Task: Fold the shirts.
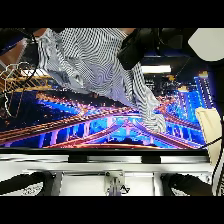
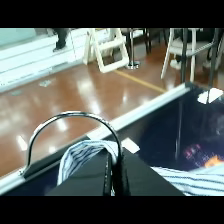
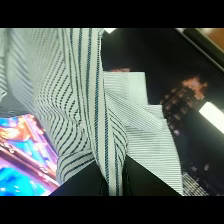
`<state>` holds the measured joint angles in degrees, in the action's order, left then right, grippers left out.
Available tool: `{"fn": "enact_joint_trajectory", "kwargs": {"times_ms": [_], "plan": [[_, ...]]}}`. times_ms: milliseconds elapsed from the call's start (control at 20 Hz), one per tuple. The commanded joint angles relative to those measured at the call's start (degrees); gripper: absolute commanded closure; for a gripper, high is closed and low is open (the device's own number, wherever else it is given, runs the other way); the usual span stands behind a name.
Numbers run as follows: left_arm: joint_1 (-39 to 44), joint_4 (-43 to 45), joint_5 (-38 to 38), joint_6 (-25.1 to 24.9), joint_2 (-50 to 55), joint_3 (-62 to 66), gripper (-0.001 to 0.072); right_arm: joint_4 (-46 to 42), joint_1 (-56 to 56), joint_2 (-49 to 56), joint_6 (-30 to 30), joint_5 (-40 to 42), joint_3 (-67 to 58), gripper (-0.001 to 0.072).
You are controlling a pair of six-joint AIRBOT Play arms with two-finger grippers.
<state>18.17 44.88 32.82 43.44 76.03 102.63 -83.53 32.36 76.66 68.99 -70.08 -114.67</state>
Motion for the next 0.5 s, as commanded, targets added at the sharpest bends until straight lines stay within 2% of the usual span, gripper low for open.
{"fn": "enact_joint_trajectory", "kwargs": {"times_ms": [0, 50, 100, 150, 300, 350, 450], "plan": [[0.07, -2.14, -6.95, 0.35, -0.11, 0.0, 0.0642, 2.45, 0.07, 0.04, -0.5, -4.13, 0.0, 0.0616], [0.04, -3.1, -6.82, 0.35, -0.11, 0.02, 0.0642, 2.45, 0.07, 0.04, -0.5, -4.02, 0.0, 0.0584], [0.09, -3.3, -6.58, 0.35, -0.11, 0.02, 0.0642, 2.47, 0.07, 0.09, -0.48, -3.76, 0.0, 0.0449], [0.09, -3.56, -6.16, 0.35, -0.11, 0.02, 0.0642, 2.6, 0.07, 0.09, -0.5, -3.69, 0.0, 0.0388], [0.07, -3.54, -5.2, 0.33, -0.11, 0.02, 0.0642, 4.7, 0.07, 0.22, -0.5, -3.85, 0.0, 0.0379], [0.07, -3.54, -5.22, 0.35, -0.13, 0.02, 0.0642, 5.88, 0.07, 0.5, -0.52, -4.35, 0.0, 0.0314], [0.07, -3.52, -5.88, 0.28, -0.22, 0.02, 0.0643, 8.07, 0.07, 1.25, -0.52, -7.1, 0.0, 0.0303]]}}
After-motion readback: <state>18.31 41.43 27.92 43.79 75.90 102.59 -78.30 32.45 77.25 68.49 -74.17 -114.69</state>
